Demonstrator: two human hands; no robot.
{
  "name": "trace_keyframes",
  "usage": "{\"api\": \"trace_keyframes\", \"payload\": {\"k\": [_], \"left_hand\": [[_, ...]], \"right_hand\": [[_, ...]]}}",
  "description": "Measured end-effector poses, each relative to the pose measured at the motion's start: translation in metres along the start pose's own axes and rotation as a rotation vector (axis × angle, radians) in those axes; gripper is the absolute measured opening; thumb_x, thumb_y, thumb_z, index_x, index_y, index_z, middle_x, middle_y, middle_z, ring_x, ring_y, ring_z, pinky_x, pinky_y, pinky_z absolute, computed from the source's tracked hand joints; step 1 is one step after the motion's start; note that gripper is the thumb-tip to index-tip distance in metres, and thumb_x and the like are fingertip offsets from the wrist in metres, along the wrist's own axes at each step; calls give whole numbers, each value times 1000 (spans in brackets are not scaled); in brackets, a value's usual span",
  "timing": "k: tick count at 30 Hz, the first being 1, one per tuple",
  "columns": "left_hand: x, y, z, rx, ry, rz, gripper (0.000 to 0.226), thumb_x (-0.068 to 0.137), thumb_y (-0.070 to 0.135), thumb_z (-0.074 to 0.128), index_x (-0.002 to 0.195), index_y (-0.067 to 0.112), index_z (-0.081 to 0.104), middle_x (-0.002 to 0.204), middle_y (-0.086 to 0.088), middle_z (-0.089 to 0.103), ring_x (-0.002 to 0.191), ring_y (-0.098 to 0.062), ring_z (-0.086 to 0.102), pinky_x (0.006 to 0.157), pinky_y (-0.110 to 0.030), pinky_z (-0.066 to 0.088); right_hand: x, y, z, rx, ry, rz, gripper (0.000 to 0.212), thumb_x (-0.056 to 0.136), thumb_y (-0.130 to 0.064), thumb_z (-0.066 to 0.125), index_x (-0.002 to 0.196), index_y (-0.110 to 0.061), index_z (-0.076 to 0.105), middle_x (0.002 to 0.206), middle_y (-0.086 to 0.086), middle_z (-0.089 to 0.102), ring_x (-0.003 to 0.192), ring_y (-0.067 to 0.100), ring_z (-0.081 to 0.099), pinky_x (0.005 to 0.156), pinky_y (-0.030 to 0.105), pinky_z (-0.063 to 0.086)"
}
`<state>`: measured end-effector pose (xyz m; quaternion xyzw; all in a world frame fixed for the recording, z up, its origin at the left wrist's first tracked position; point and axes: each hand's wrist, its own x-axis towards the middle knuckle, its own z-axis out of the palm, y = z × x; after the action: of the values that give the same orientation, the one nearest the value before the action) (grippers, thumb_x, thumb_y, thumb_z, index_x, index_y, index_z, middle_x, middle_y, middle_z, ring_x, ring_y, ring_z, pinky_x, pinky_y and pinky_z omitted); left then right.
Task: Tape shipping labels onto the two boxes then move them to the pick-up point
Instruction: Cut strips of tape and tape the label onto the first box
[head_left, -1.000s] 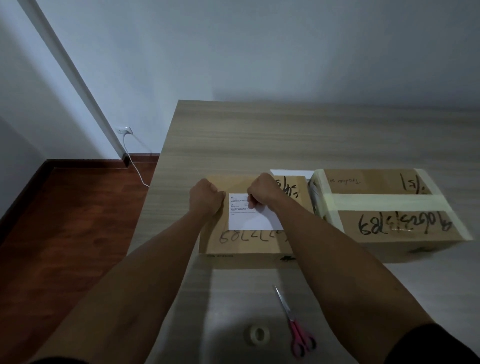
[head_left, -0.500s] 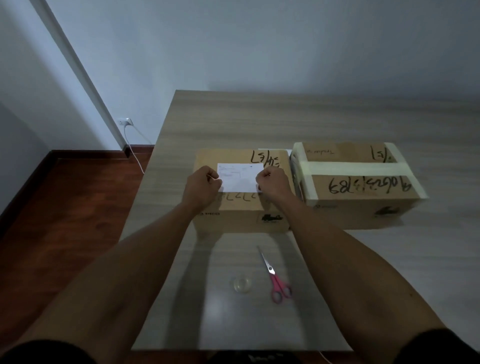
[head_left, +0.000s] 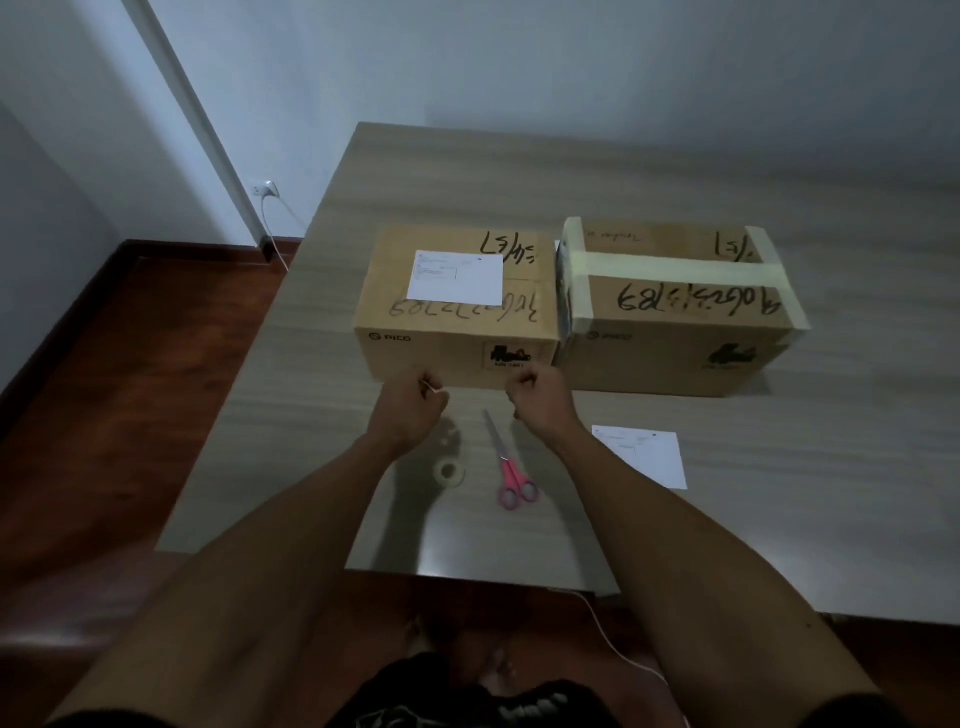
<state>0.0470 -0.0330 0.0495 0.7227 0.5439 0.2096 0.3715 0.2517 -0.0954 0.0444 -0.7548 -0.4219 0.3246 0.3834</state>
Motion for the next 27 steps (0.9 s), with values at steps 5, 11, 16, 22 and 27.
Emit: {"api": "trace_keyframes", "payload": {"k": [5,11,16,22,27], "left_hand": [[-25,-23,18,50,-72,-42,10,90,16,73,92,15,63,92,-4,66,86,-20,62,77,-33,50],[-44,-51,33,137,-148,-66,13,86,21,78,94,20,69,106,-6,59,92,-19,59,78,-28,43],[-52,-71,48,196,-213,-34,17,80,25,83,94,20,75,108,-6,61,93,-19,61,79,-26,45],[-54,-82,65,205,-243,-60,31,75,28,91,100,18,76,109,-6,59,90,-17,60,80,-25,44],[-55,-83,70,170,-198,-67,26,84,18,83,107,7,76,113,-10,55,94,-20,56,83,-21,38]], "right_hand": [[-25,28,9,-42,-14,86,24,87,-2,65,74,-21,64,81,-2,66,84,22,65,75,33,53],[-45,53,25,-105,-40,210,12,86,-7,67,94,-13,73,93,-1,67,89,15,60,76,22,41],[-60,69,38,-154,-52,267,5,84,-9,72,86,-13,70,86,7,72,76,21,68,66,30,53],[-70,74,45,-79,-27,334,20,86,9,66,91,-11,62,81,5,62,59,10,58,40,10,41],[-69,75,45,-88,-28,323,17,86,5,66,90,-11,63,84,8,66,60,11,60,41,12,40]]}}
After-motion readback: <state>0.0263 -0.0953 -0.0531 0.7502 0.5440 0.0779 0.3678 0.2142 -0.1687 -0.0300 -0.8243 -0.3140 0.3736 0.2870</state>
